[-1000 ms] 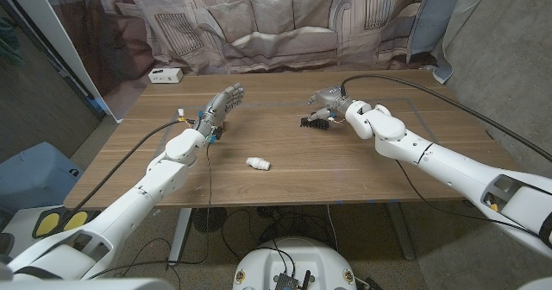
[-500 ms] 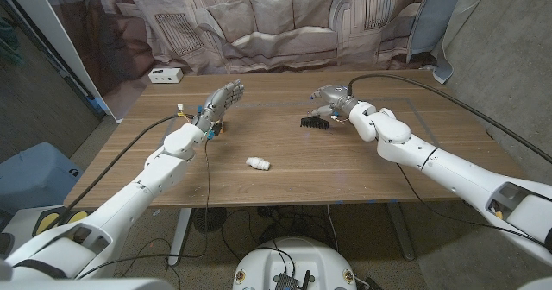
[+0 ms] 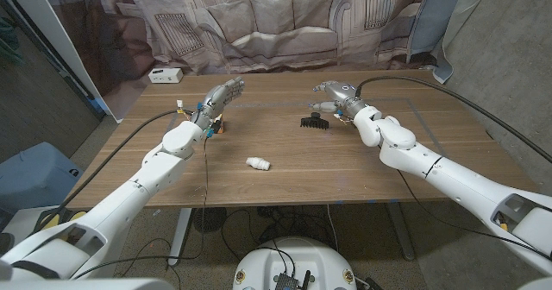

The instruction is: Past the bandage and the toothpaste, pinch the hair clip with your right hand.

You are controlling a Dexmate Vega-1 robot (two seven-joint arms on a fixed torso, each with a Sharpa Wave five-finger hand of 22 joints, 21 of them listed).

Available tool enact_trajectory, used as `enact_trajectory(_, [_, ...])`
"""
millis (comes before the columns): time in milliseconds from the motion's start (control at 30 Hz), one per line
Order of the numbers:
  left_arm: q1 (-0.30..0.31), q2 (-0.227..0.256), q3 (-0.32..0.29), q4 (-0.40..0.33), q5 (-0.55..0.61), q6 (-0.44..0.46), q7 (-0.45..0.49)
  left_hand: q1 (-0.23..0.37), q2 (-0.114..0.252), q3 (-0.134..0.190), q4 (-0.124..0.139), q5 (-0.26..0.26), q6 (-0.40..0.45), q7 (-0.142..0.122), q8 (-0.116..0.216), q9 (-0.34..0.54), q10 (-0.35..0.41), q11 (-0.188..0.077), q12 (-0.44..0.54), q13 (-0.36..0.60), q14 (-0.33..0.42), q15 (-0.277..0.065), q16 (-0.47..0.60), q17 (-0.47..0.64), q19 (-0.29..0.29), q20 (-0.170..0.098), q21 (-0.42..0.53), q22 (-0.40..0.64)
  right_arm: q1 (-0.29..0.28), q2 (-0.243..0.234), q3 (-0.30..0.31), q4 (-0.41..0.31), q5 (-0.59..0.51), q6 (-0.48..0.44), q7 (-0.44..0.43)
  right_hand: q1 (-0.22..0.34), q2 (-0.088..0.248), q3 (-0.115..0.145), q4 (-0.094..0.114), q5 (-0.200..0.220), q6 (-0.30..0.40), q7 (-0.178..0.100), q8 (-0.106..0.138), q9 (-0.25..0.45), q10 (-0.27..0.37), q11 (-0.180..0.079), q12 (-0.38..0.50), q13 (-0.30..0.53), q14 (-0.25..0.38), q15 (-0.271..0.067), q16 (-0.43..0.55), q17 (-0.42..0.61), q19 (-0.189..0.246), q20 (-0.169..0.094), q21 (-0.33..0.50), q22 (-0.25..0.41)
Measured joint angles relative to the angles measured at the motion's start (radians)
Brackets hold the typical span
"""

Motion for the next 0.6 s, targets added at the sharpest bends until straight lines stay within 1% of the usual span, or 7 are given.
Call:
enact_trajectory(133, [0.012, 0.010, -0.006, -0.020, 0.006, 0.003, 0.007, 0.000, 0.000, 0.000, 0.000, 0.000, 0.000, 0.000, 0.000, 0.000, 0.000, 0.000, 0.000, 0.000, 0.000, 0.000, 0.000, 0.000, 0.000, 0.000, 0.000, 0.000, -0.021, 0.000, 0.017, -0.012, 0.032, 0.001, -0.035, 0.000, 0.000, 0.000, 0.000, 0.000, -0.005, 0.006, 0.000, -0.002, 0.002, 0.002, 0.000, 0.000, -0.003, 0.003, 0.000, 0.000, 0.000, 0.000, 0.000, 0.000])
enact_trajectory(233, [0.026, 0.021, -0.013, -0.038, 0.009, 0.006, 0.017, 0.000, 0.000, 0.000, 0.000, 0.000, 0.000, 0.000, 0.000, 0.000, 0.000, 0.000, 0.000, 0.000, 0.000, 0.000, 0.000, 0.000, 0.000, 0.000, 0.000, 0.000, -0.033, 0.000, 0.027, -0.021, 0.050, 0.000, -0.052, 0.000, 0.000, 0.000, 0.000, 0.000, 0.000, 0.011, 0.000, -0.003, 0.004, 0.004, 0.004, -0.002, -0.011, 0.007, 0.002, -0.004, -0.002, -0.021, 0.000, 0.000])
enact_trajectory(300, [0.032, 0.026, -0.016, -0.046, 0.009, 0.007, 0.020, 0.000, 0.000, 0.000, 0.000, 0.000, 0.000, 0.000, 0.000, 0.000, 0.000, 0.000, 0.000, 0.000, 0.000, 0.000, 0.000, 0.000, 0.000, 0.000, 0.000, 0.000, -0.047, 0.000, 0.040, -0.029, 0.074, 0.000, -0.072, -0.004, 0.002, 0.000, 0.000, 0.000, -0.004, 0.015, 0.000, -0.003, 0.011, 0.011, 0.008, -0.003, -0.012, 0.005, 0.007, -0.005, 0.006, -0.048, 0.007, 0.000])
enact_trajectory(367, [0.045, 0.033, -0.021, -0.060, 0.010, 0.007, 0.024, -0.005, -0.005, 0.000, 0.000, 0.000, 0.000, 0.000, 0.000, 0.000, 0.000, 0.000, 0.000, 0.000, 0.000, 0.000, 0.000, 0.000, 0.000, 0.000, 0.000, 0.000, -0.058, -0.001, 0.052, -0.034, 0.097, 0.007, -0.089, -0.011, 0.000, 0.000, 0.000, 0.000, 0.000, 0.019, 0.005, -0.003, 0.018, 0.018, 0.008, -0.003, -0.008, 0.001, 0.009, -0.007, 0.019, -0.066, 0.010, -0.002])
enact_trajectory(467, [0.058, 0.037, -0.026, -0.070, 0.010, 0.007, 0.029, -0.005, -0.005, 0.004, -0.004, 0.000, 0.000, 0.000, 0.000, 0.000, 0.000, 0.000, 0.000, 0.000, 0.000, 0.000, 0.000, 0.000, 0.000, 0.000, 0.000, 0.000, -0.073, -0.001, 0.068, -0.040, 0.130, 0.023, -0.115, -0.011, 0.000, 0.000, 0.000, -0.003, 0.001, 0.024, 0.005, -0.003, 0.026, 0.026, 0.015, -0.003, 0.002, -0.009, 0.015, -0.009, 0.034, -0.081, 0.016, -0.002])
enact_trajectory(600, [0.070, 0.039, -0.030, -0.080, 0.010, 0.001, 0.036, -0.005, -0.005, 0.004, -0.004, 0.000, 0.000, 0.000, 0.000, 0.000, 0.000, 0.000, 0.000, 0.000, 0.000, 0.000, 0.000, 0.000, 0.000, 0.000, 0.000, 0.000, -0.096, -0.005, 0.092, -0.050, 0.162, 0.039, -0.138, -0.015, 0.003, 0.000, 0.000, -0.006, -0.002, 0.038, 0.005, -0.003, 0.029, 0.029, 0.019, -0.003, 0.005, -0.012, 0.016, -0.009, 0.036, -0.082, 0.016, -0.002])
